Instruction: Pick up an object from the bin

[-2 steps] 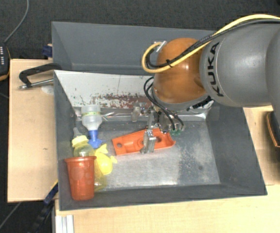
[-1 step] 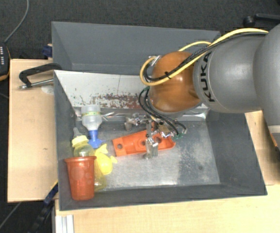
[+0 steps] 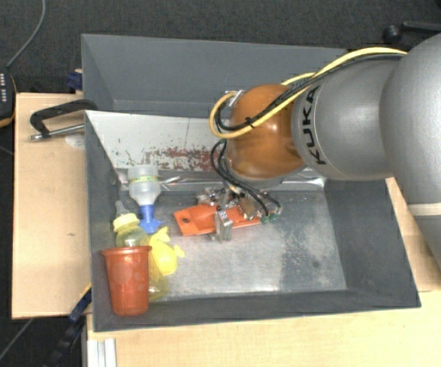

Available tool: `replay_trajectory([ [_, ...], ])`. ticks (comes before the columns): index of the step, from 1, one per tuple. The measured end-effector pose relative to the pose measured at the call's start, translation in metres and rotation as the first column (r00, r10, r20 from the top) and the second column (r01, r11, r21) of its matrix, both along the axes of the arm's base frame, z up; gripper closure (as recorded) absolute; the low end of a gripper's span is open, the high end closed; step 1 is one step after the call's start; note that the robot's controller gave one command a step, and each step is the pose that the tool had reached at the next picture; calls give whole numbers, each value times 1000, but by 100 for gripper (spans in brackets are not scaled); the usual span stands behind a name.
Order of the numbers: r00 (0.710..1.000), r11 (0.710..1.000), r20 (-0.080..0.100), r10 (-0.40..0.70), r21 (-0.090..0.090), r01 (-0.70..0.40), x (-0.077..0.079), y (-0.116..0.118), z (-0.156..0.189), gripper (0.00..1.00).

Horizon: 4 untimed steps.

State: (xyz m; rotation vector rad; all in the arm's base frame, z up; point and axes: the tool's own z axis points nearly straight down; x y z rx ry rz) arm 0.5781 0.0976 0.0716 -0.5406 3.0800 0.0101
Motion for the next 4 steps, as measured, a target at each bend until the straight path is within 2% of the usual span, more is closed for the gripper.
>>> replay_trajectory([
  [2,1000,1000,-6,0,-1,0,-2,0,4,100],
  [3,1000,1000,-10,0,-2,0,-3,0,24,100],
  [4,1000,1000,-4,0,-1,0,-1,0,48,100],
])
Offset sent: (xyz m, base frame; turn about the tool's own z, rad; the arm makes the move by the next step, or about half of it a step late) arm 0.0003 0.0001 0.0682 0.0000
